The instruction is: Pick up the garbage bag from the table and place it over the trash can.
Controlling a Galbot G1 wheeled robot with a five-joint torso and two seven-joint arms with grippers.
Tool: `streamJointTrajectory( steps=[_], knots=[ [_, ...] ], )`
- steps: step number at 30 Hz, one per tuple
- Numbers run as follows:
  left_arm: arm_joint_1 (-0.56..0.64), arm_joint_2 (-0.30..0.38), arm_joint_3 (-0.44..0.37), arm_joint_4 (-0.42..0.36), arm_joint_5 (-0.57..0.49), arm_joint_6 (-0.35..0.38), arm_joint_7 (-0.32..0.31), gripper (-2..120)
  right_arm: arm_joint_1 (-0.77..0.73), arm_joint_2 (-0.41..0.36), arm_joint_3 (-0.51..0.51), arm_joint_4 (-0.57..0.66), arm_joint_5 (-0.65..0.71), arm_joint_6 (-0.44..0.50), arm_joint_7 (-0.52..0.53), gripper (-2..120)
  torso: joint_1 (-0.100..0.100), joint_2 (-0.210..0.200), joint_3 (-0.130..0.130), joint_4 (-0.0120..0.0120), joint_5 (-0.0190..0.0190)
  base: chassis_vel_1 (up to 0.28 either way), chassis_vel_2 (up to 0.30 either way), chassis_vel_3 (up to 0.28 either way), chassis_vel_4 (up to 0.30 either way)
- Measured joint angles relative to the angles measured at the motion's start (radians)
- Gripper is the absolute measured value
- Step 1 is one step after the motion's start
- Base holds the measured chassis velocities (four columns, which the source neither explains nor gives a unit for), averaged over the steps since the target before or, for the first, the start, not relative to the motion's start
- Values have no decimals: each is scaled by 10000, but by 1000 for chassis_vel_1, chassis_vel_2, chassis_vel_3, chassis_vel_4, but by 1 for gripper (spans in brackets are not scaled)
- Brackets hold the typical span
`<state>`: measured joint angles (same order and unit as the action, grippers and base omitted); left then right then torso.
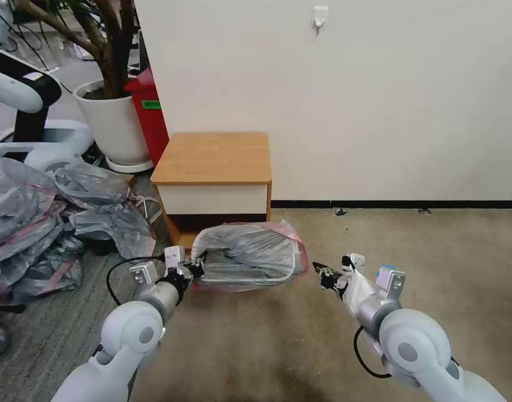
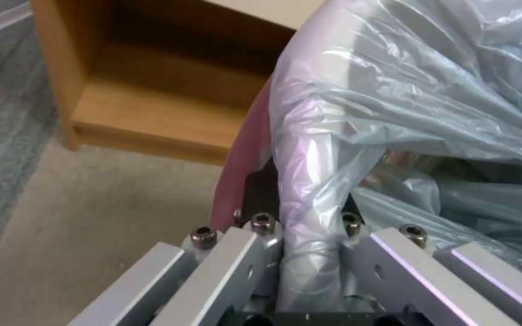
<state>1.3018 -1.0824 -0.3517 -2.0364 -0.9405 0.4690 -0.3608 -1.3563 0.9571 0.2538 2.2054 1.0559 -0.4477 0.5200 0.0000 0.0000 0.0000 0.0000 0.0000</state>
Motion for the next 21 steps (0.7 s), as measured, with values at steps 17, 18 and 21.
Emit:
streamJointTrajectory(
  steps=[17, 18, 21],
  knots=[
    [-133, 22, 224, 152, 122, -200, 3, 3, 103, -358, -125, 163, -1400, 1058, -1615, 71, -1, 0, 0, 0, 1, 0, 0, 0, 0],
    [-133, 29, 247, 123, 122, -201, 6, 3, 156, -395, -164, 164, -1400, 1071, -1682, 73, 0, 0, 0, 0, 1, 0, 0, 0, 0],
    [-151, 65, 295, 56, 120, -200, 12, 3, 233, -538, -246, 214, -1256, 1125, -2028, 80, -1, 0, 0, 0, 0, 0, 0, 0, 0]
  ],
)
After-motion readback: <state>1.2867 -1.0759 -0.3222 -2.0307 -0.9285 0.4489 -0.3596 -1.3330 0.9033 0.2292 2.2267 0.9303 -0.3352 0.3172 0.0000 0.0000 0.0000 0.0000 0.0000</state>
